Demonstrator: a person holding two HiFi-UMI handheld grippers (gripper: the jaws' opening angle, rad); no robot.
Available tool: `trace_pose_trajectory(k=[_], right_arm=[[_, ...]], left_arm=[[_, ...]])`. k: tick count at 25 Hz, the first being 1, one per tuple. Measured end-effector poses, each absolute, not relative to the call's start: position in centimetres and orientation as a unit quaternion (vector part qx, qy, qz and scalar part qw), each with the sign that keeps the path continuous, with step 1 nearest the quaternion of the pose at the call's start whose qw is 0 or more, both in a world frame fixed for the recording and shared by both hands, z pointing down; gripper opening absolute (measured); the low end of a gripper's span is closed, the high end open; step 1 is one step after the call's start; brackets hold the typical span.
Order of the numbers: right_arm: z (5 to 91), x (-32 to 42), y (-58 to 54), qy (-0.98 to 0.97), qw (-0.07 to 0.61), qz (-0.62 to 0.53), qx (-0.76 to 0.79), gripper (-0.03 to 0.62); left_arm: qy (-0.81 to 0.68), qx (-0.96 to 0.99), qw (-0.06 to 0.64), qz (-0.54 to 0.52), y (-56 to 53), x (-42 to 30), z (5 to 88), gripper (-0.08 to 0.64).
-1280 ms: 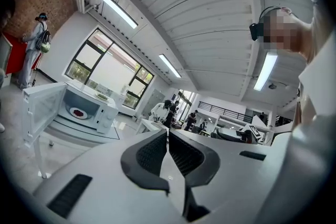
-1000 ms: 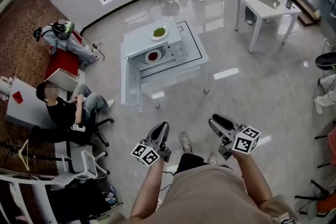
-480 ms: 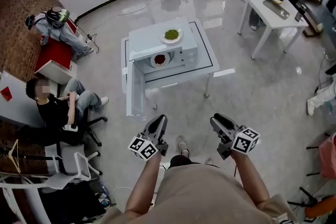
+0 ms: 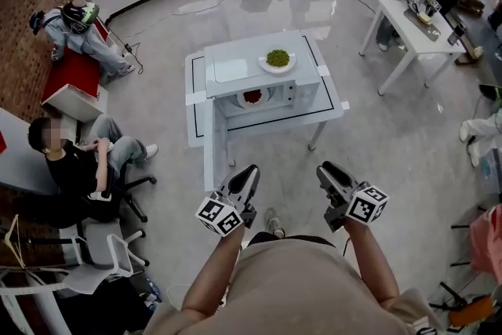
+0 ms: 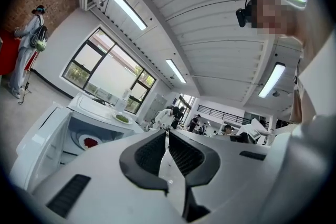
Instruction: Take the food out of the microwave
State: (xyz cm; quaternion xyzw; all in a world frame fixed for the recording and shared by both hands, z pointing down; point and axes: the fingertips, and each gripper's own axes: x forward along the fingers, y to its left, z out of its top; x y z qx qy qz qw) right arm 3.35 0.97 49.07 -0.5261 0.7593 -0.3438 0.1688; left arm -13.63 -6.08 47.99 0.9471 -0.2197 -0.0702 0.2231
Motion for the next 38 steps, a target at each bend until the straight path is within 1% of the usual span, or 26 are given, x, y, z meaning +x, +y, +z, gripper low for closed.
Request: trace_pose_trajectory(k=[4,13,20,28,38], right_arm=[[49.7,2.3,-2.3,0.752,0.167,-0.343,-0.537,0.124],[50.6,0.8,-7.8,0.753,0.144,-0.347,-0.541,0.124],[53.9,0.7,-13.6,0.762,0.101,-0.362,-0.527,0.124],[59.0,2.2,-22.1,0.769,0.046,-0.384,-0.509,0.124],[69.4,2.7,-30.5,0.759,0.005,-0.440,-0.481,0.124]], left_arm=[[-0.210,0.953,0.206,-0.067,-8.5,-13.9,48.0,0.009],[-0.229,0.945,0.221,-0.072,-11.5,-15.6,48.5,0.011],[-0.268,0.935,0.223,-0.067,-15.4,-16.1,48.1,0.020],[-0.320,0.920,0.223,-0.034,-20.4,-14.3,49.3,0.029],[-0.376,0.898,0.230,0.008,-24.9,-12.0,51.9,0.029]])
